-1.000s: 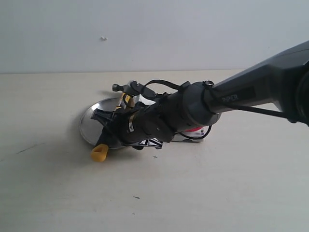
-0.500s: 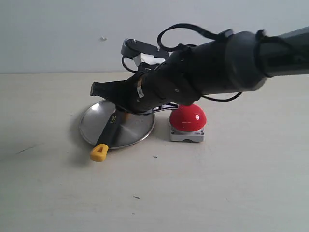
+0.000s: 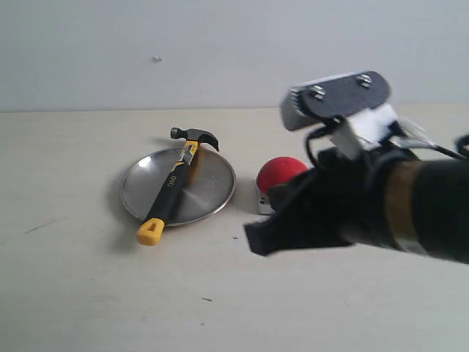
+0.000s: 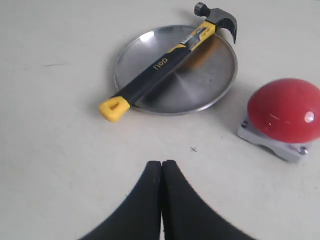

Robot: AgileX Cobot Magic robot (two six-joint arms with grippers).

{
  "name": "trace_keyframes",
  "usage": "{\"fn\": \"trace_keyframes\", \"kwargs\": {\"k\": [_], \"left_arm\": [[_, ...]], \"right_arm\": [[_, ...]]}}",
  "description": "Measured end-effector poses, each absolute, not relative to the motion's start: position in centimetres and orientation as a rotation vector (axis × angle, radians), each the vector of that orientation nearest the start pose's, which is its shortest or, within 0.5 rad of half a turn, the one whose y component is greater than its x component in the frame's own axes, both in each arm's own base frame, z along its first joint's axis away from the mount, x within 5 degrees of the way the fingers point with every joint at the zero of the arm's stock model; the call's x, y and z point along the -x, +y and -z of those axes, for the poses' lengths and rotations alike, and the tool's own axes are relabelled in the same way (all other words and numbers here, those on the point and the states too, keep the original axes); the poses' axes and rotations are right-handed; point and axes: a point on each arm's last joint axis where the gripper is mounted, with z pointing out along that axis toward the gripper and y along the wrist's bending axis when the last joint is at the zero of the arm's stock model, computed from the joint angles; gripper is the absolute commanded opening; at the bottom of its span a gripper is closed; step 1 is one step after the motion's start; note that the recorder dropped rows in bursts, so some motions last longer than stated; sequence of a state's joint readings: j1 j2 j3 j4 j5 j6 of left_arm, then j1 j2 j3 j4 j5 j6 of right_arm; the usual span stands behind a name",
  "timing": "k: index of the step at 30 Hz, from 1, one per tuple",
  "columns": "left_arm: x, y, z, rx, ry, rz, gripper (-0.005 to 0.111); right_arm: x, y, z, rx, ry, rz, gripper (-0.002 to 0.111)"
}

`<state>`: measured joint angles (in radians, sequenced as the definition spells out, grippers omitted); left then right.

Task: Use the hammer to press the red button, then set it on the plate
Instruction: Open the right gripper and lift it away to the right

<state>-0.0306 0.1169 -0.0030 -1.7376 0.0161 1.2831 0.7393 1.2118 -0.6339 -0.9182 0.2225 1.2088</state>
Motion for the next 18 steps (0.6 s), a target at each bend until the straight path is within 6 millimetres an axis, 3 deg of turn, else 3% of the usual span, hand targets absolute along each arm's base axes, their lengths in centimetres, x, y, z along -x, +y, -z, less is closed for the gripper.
{"fn": "trace_keyframes", "kwargs": {"k": [7,18], "left_arm": [[-6.6,-0.4,-20.7,0.326,1.575,0.39,0.0],[-6.6,-0.4,-20.7,0.326,1.575,0.39,0.0]], "right_arm": [[-14.2,10.9,-24.6,0.346,2.113,-0.45,0.0],[-12.3,9.1,-27.2,0.284,1.961,-0.544,0.0]]}}
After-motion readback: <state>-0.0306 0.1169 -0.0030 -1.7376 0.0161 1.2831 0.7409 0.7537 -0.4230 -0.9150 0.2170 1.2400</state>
